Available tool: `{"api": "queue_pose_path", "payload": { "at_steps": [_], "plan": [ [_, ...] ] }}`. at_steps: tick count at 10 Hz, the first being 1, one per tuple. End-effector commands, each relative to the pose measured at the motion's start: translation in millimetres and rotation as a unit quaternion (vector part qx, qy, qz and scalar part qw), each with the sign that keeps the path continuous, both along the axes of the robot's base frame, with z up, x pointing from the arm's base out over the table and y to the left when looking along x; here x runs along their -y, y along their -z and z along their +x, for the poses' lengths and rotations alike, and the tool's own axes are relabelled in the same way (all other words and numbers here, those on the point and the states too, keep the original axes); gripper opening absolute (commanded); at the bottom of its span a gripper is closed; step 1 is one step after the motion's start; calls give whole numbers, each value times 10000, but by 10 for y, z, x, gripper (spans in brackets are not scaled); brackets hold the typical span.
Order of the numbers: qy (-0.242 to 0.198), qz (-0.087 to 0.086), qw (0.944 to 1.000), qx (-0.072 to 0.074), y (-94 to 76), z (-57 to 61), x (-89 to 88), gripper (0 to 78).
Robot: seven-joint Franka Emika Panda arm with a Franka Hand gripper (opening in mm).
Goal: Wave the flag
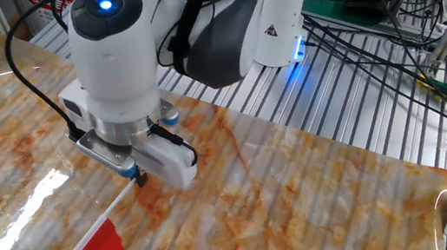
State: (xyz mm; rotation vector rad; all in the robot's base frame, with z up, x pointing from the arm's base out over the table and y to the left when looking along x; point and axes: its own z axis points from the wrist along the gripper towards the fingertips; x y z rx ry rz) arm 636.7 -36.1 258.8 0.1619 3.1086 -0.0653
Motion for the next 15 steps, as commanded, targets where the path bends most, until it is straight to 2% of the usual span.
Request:
{"api": "queue_pose_path", "payload": {
  "at_steps": [1,2,3,4,5,6,7,8,9,10,11,12,13,15],
  "plan": [
    [805,28,9967,36,109,-74,-1207,11],
    [1041,85,9945,69,205,-97,-1355,11],
    [1425,273,9894,111,259,-133,-1488,11],
    [1647,601,9844,168,255,-161,-1556,11],
    [1676,694,9832,188,238,-168,-1567,11],
    [1702,613,9831,282,163,-167,-1614,11],
    [1695,494,9838,313,143,-161,-1625,11],
    [1530,-343,9860,568,60,-116,-1647,11],
    [1383,-701,9850,756,27,-91,-1637,11],
    [1183,-1009,9841,855,8,-75,-1630,11],
    [883,-1396,9827,840,-16,-56,-1615,11],
    [652,-1639,9815,748,-26,-41,-1588,11],
    [475,-1713,9825,562,-25,-14,-1539,11],
    [-2,-2060,9783,215,-60,63,-1308,11]
  ]
}}
